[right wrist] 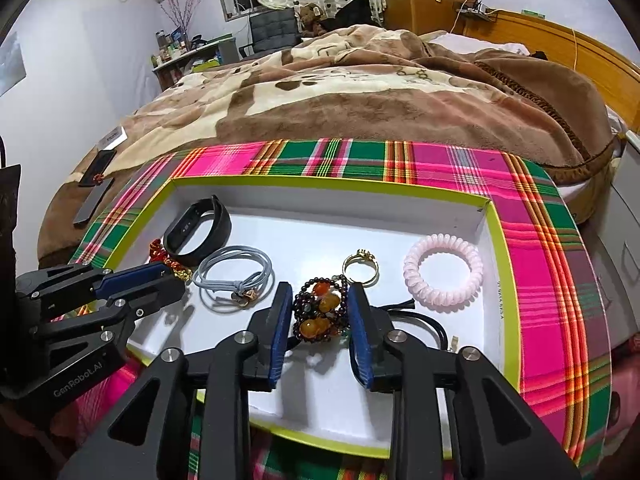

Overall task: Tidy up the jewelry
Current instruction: 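Carry the charm and amber keychain into the box and open both tools, then move both tools toward the lavender hair tie and silver beaded keychain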

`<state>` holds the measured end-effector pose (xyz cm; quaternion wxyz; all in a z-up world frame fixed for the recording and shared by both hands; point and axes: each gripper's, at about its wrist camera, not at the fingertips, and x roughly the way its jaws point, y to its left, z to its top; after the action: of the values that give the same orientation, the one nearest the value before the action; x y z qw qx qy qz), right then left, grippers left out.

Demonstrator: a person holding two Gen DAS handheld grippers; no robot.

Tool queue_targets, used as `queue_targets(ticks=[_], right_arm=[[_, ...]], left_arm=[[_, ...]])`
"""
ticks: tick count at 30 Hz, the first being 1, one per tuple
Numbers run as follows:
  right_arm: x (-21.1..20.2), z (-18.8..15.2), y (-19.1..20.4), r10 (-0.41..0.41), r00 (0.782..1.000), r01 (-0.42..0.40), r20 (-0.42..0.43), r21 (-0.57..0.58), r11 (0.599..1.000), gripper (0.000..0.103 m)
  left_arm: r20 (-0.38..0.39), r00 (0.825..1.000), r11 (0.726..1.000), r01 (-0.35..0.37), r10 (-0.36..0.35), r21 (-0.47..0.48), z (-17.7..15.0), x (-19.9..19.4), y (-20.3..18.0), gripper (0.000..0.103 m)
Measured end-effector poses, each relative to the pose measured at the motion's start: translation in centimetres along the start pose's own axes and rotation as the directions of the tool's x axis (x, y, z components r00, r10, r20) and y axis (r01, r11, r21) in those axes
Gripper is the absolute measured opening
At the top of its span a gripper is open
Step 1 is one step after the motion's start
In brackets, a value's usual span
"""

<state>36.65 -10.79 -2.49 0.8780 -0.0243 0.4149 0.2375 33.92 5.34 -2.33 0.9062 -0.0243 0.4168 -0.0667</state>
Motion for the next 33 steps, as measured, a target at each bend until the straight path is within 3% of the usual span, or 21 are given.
queue_targets(ticks=[16, 33], right_arm=[[-7.6, -2.3, 0.7, 0.020, 0.995, -0.023, 0.093, 0.038, 0.999, 0.032], [-16.7, -10.9, 2.6, 0.053, 0.985, -0.064, 0.167, 0.063, 0.996, 0.033]], left_arm=[[0.089, 0.996, 1.000, -0.003, 0.005, -0.016, -1.6, -6.9, -0.3, 0.018], [0.182, 0.983, 0.999, 0.007, -0.001, -0.032, -9.7, -16.0, -3.2, 0.018]])
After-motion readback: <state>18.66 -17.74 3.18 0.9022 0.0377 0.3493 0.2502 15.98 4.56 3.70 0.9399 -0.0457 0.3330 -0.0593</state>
